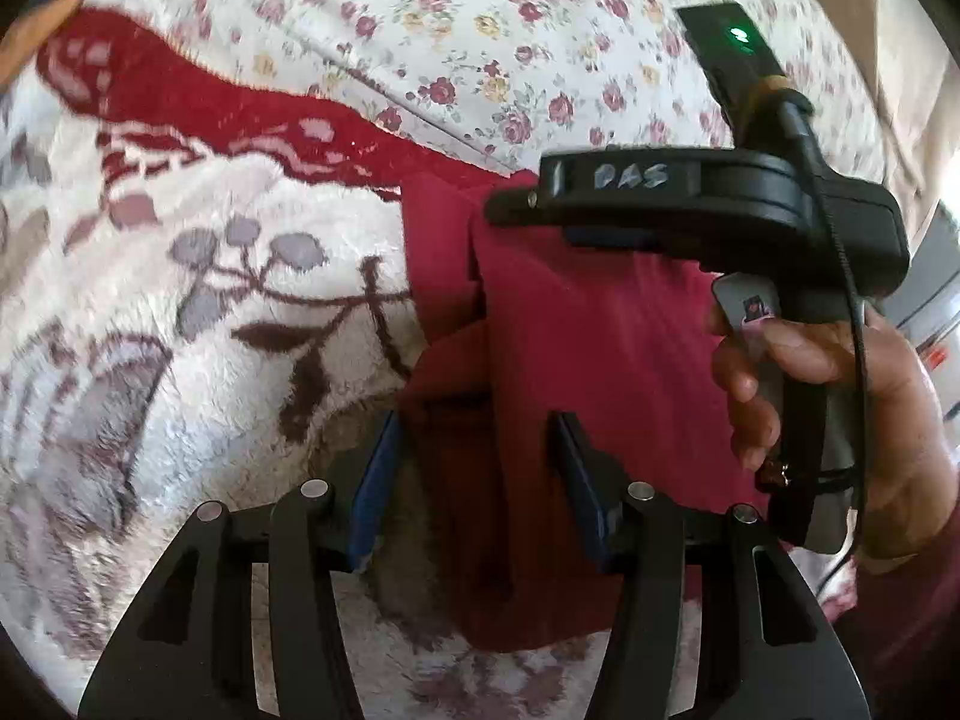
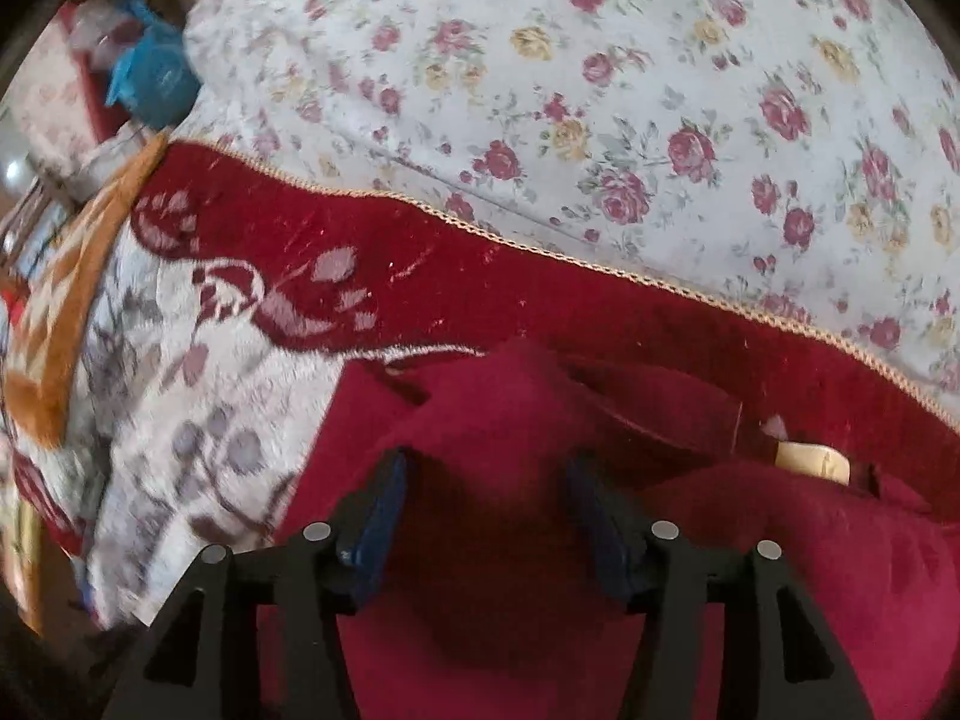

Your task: Fold small clothes

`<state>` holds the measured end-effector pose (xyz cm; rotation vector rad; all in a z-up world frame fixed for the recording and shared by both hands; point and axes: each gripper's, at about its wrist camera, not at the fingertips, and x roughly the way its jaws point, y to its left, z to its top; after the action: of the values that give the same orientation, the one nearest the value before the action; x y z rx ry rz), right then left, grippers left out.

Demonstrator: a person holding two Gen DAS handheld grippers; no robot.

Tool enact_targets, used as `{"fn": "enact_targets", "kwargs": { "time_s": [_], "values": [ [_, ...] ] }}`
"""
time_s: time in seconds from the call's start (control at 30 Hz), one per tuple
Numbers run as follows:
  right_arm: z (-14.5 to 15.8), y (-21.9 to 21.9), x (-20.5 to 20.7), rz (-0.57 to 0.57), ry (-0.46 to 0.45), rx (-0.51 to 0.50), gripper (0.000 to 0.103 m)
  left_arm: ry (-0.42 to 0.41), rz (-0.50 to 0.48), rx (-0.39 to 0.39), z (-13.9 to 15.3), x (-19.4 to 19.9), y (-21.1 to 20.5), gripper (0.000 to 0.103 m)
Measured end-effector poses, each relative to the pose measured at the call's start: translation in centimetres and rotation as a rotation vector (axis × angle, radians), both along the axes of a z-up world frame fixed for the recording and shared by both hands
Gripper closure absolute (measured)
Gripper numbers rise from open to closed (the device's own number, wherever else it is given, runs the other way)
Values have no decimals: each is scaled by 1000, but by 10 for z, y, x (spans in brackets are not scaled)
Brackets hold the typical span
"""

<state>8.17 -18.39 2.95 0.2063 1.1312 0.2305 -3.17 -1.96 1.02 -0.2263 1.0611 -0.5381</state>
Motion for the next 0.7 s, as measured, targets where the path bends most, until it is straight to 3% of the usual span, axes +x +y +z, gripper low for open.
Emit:
{"fn": "enact_targets", "kwargs": {
  "time_s": [0.03,0.1,0.2,0.27,0.37,0.43,0.5,0.57,0.63,0.7],
  "values": [
    [3,1,0,-1,6,24,39,18,10,-34,-1,2,4,51],
    [5,8,2,28,23,67,20,52,24,-93,-1,5,11,50],
    [-1,32,6,74,50,-29,15,76,26,-171,-2,6,15,36],
    [-7,46,10,90,45,-127,13,66,21,-162,-1,5,11,33],
    [-14,59,10,107,22,-191,8,38,5,-129,0,2,3,31],
    [-12,55,8,118,9,-183,20,28,6,-119,0,3,1,31],
    [-4,42,5,124,-10,-166,53,26,15,-125,0,5,-1,29],
    [4,24,0,127,-13,-96,71,29,19,-140,-1,8,-4,29],
    [14,9,-7,117,-31,-42,79,33,2,-161,-2,11,-8,30],
    [21,-5,-15,104,-50,-3,82,43,-30,-224,0,13,-13,49]
  ]
}}
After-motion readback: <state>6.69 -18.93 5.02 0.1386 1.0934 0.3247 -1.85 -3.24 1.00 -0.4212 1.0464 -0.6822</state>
